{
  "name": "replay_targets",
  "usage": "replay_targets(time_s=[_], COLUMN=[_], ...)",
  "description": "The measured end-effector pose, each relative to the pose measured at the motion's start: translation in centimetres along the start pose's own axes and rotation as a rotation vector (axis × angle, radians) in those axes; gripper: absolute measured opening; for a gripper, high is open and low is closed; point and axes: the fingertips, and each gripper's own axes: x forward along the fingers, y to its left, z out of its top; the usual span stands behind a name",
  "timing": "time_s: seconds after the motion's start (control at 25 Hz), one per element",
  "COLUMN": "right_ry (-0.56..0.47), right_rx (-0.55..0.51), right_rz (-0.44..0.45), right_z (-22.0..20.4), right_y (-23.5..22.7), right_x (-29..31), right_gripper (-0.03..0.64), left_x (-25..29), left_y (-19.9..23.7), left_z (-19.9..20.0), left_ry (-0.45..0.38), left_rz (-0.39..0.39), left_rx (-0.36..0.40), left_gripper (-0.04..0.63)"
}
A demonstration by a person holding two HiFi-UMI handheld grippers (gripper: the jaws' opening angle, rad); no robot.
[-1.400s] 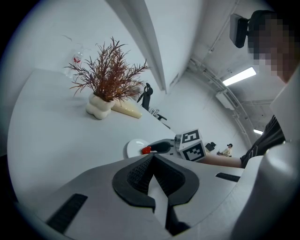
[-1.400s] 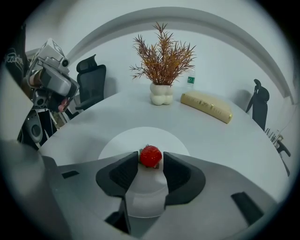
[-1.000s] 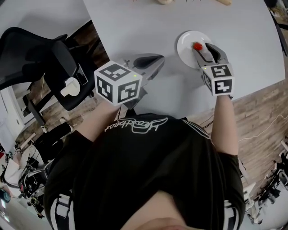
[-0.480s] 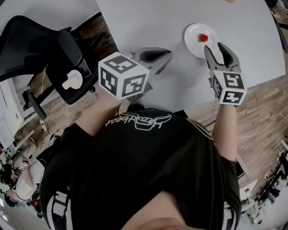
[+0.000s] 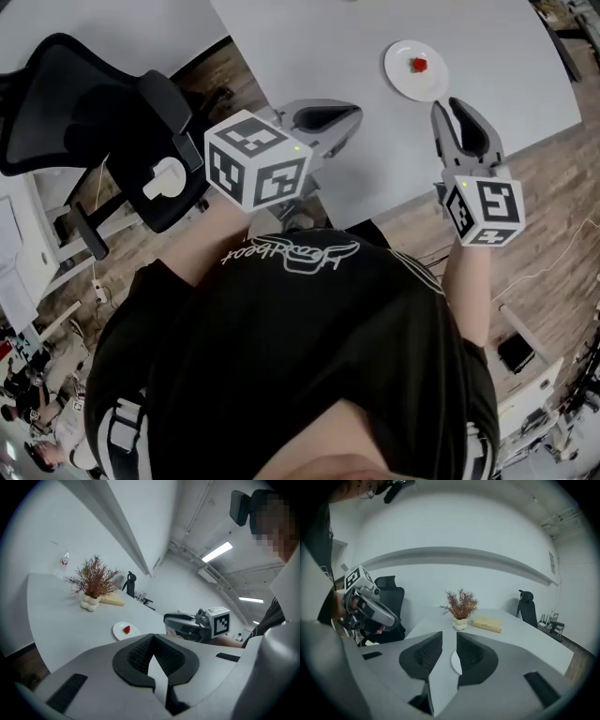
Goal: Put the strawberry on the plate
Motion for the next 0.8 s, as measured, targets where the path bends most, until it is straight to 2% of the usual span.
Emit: replay_targets(time_s=[0.24, 0.44, 0.8], right_ry=[-0.080, -0.095, -0.069], right_rx=[0.049, 0.110, 0.210], right_rz=[-0.011, -0.008, -0.022], right_z=[1.7, 1.7, -0.6], right_y=[5.5, 9.9, 15.4], right_x=[-6.1, -9.4, -11.2], right_gripper=[0.029, 0.014, 0.011], left_x=[-3.8, -6.5, -9.6], left_y=[-4.3, -6.9, -8.4], left_z=[0.0, -0.2, -2.8], left_ry=[-0.018, -0.023, -0.005], left_rz=[-0.070, -0.137, -0.197], left_rx=[0.081, 0.134, 0.143], left_gripper=[0.006, 0.006, 0.006])
